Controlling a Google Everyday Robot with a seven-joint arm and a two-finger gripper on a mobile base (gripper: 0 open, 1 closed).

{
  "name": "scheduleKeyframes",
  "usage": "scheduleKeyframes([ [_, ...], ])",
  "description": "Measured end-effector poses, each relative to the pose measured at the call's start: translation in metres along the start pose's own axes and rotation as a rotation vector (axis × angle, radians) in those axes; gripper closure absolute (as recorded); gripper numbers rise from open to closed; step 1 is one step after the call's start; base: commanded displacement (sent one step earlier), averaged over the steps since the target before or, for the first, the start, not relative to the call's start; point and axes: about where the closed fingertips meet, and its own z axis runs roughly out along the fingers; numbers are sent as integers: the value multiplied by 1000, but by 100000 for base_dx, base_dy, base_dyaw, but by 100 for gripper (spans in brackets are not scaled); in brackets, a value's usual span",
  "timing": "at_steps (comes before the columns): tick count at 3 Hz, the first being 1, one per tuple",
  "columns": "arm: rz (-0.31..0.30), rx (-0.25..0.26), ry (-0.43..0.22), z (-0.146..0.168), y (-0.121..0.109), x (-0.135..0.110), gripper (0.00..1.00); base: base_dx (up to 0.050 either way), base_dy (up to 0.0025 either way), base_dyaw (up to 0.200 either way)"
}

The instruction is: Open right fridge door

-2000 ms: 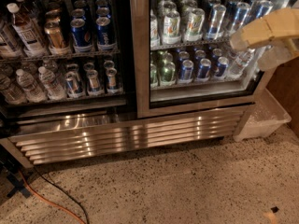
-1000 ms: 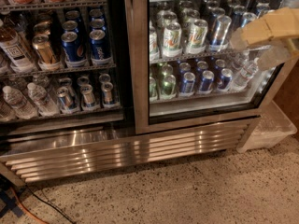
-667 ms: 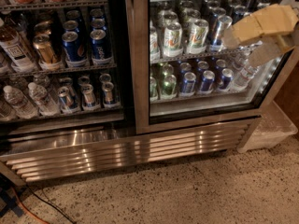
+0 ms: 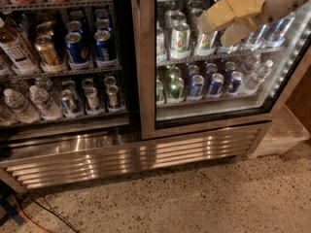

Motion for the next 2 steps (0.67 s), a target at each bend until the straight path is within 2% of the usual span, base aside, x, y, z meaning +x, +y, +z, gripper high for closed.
scheduleKeyframes([
  [1,-95,-37,4,11,6,-30,0,0,0,0],
  [2,-169,-35,-11,17,7,-55,0,0,0,0],
])
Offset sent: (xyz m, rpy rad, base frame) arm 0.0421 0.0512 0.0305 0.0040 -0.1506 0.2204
